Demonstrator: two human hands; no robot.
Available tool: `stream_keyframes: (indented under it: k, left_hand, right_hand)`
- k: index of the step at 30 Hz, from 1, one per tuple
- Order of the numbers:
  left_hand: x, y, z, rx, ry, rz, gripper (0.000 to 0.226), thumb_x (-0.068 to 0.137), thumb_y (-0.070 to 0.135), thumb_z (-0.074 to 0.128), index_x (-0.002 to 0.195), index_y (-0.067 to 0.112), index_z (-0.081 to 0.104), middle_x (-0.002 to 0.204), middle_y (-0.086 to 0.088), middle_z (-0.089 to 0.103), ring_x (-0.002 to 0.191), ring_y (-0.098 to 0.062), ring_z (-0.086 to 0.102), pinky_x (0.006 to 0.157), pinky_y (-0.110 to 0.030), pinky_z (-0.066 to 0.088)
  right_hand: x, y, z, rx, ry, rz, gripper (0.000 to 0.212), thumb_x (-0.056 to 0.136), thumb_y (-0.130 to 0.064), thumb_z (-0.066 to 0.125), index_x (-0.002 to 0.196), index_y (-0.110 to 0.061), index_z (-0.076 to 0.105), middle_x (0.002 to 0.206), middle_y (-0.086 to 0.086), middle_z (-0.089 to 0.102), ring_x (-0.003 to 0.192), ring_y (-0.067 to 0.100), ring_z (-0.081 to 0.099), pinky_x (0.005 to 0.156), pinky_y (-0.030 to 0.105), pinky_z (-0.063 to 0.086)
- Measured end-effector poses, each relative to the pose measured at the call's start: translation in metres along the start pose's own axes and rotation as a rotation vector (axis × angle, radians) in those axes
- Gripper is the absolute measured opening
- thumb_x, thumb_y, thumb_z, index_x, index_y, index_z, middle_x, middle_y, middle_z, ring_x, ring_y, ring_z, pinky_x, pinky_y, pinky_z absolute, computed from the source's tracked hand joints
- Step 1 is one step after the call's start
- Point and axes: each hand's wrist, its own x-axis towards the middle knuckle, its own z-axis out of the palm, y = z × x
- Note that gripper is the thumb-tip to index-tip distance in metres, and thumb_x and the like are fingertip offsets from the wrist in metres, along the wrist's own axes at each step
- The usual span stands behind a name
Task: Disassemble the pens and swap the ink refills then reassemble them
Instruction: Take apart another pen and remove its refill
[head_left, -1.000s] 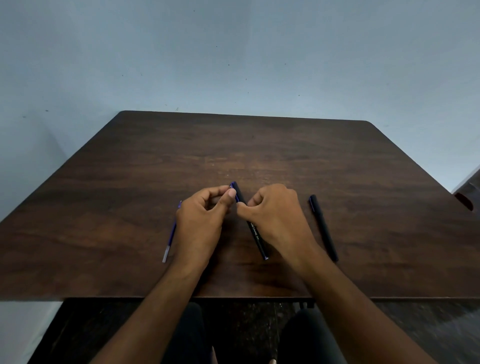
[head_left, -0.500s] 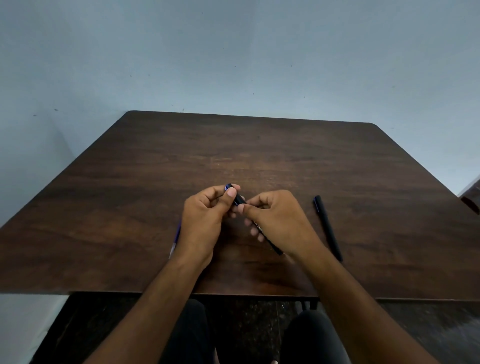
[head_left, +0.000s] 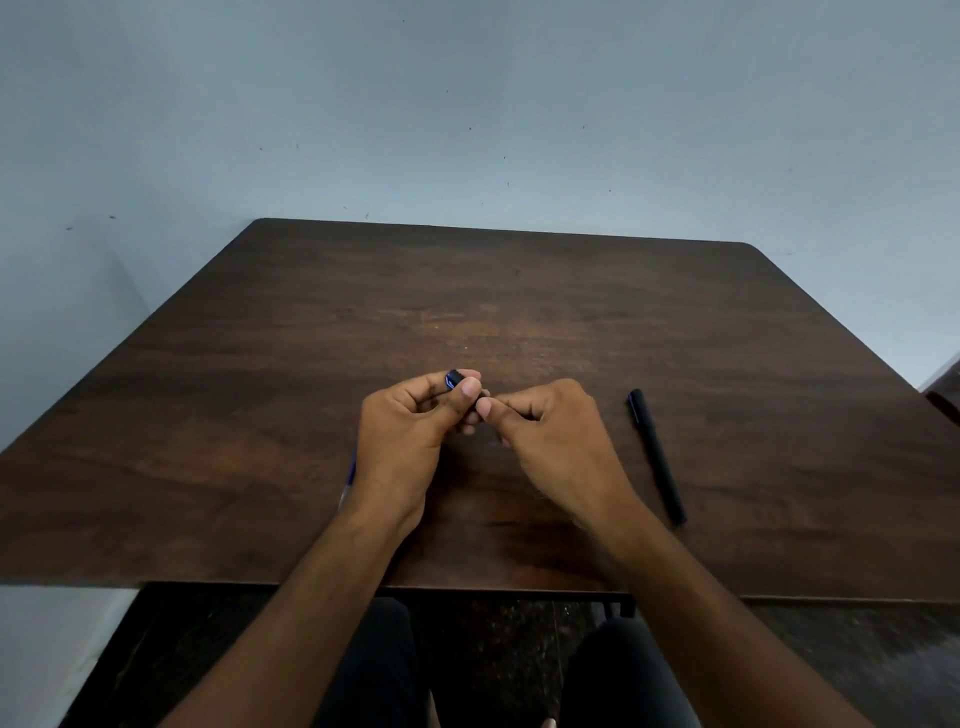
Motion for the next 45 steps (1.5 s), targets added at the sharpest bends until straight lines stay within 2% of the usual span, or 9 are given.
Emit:
stream_keyframes:
  k: [5, 10, 18, 22, 26, 29, 35, 40, 45]
  left_hand:
    - [-0.002, 0.002, 0.001, -0.024, 0.011, -0.012, 0.020, 0.074, 0.026, 0.079, 0.091, 0.015, 0.080, 0.088, -0.013, 0.078, 0.080, -0.020, 0.074, 0.068, -0.024, 0.057]
    - [-0.003, 0.005, 0.002, -0.059, 0.013, -0.033, 0.020, 0.074, 0.026, 0.079, 0.090, 0.014, 0.080, 0.089, -0.015, 0.077, 0.083, -0.022, 0.074, 0.071, -0.026, 0.058]
    - [-0.004, 0.007, 0.003, -0.039, 0.009, -0.033, 0.023, 0.075, 0.026, 0.078, 0.094, 0.013, 0.079, 0.090, -0.013, 0.078, 0.083, -0.021, 0.073, 0.071, -0.025, 0.058]
    - [-0.005, 0.007, 0.003, -0.024, 0.007, -0.038, 0.023, 0.078, 0.025, 0.077, 0.097, 0.013, 0.079, 0.091, -0.013, 0.078, 0.082, -0.020, 0.072, 0.072, -0.025, 0.058]
    - [-0.004, 0.007, 0.004, -0.022, 0.003, -0.038, 0.024, 0.078, 0.026, 0.077, 0.098, 0.013, 0.079, 0.090, -0.013, 0.077, 0.076, -0.017, 0.070, 0.069, -0.023, 0.055]
    - [-0.003, 0.007, 0.004, -0.018, 0.006, -0.036, 0.025, 0.077, 0.027, 0.078, 0.098, 0.012, 0.079, 0.090, -0.013, 0.077, 0.071, -0.015, 0.066, 0.068, -0.024, 0.055]
    - [-0.002, 0.008, 0.007, -0.001, 0.018, -0.047, 0.025, 0.075, 0.024, 0.080, 0.096, 0.010, 0.080, 0.078, -0.008, 0.075, 0.064, -0.014, 0.065, 0.065, -0.024, 0.057]
    - [0.004, 0.018, 0.012, -0.007, 0.070, -0.042, 0.036, 0.072, 0.023, 0.083, 0.106, 0.012, 0.074, 0.077, -0.010, 0.075, 0.060, -0.013, 0.064, 0.060, -0.024, 0.056]
    - [0.014, 0.028, 0.009, 0.045, 0.174, -0.014, 0.031, 0.080, 0.014, 0.081, 0.107, 0.007, 0.066, 0.076, -0.014, 0.075, 0.056, -0.013, 0.063, 0.056, -0.025, 0.055]
  right_hand:
    - [-0.002, 0.003, 0.004, -0.001, 0.044, -0.010, 0.031, 0.098, -0.025, 0.066, 0.072, -0.015, 0.080, 0.035, -0.013, 0.047, 0.033, 0.004, 0.036, 0.040, 0.015, 0.032]
    - [0.000, 0.002, 0.004, -0.023, 0.032, -0.028, 0.030, 0.097, -0.029, 0.066, 0.071, -0.023, 0.079, 0.049, 0.005, 0.065, 0.033, 0.004, 0.038, 0.040, 0.020, 0.037]
    - [-0.001, 0.004, 0.000, 0.003, -0.003, 0.011, 0.024, 0.098, -0.030, 0.065, 0.082, -0.024, 0.082, 0.036, -0.012, 0.049, 0.033, 0.003, 0.035, 0.039, 0.016, 0.033]
    - [-0.003, 0.002, -0.001, 0.005, -0.015, 0.009, 0.026, 0.098, -0.033, 0.063, 0.082, -0.024, 0.082, 0.038, -0.008, 0.047, 0.035, 0.004, 0.034, 0.038, 0.016, 0.032]
    - [-0.004, 0.000, -0.006, -0.012, -0.018, 0.055, 0.029, 0.095, -0.033, 0.065, 0.070, -0.027, 0.079, 0.051, 0.008, 0.064, 0.040, 0.005, 0.043, 0.040, 0.019, 0.037]
    - [-0.005, 0.000, -0.012, 0.001, -0.013, 0.152, 0.037, 0.092, -0.025, 0.063, 0.058, -0.016, 0.073, 0.044, 0.001, 0.063, 0.036, 0.004, 0.046, 0.040, 0.021, 0.040]
    - [-0.010, 0.004, -0.025, 0.018, -0.037, 0.151, 0.028, 0.094, -0.020, 0.063, 0.072, -0.012, 0.078, 0.064, 0.016, 0.073, 0.051, 0.022, 0.055, 0.052, 0.037, 0.046]
    - [-0.011, 0.010, -0.038, 0.015, -0.044, 0.171, 0.023, 0.094, -0.019, 0.067, 0.076, -0.011, 0.080, 0.064, 0.007, 0.074, 0.049, 0.010, 0.057, 0.051, 0.027, 0.047]
    - [-0.014, 0.015, -0.052, 0.027, -0.037, 0.202, 0.025, 0.093, -0.015, 0.066, 0.076, -0.003, 0.078, 0.073, 0.028, 0.072, 0.054, 0.022, 0.055, 0.054, 0.032, 0.046]
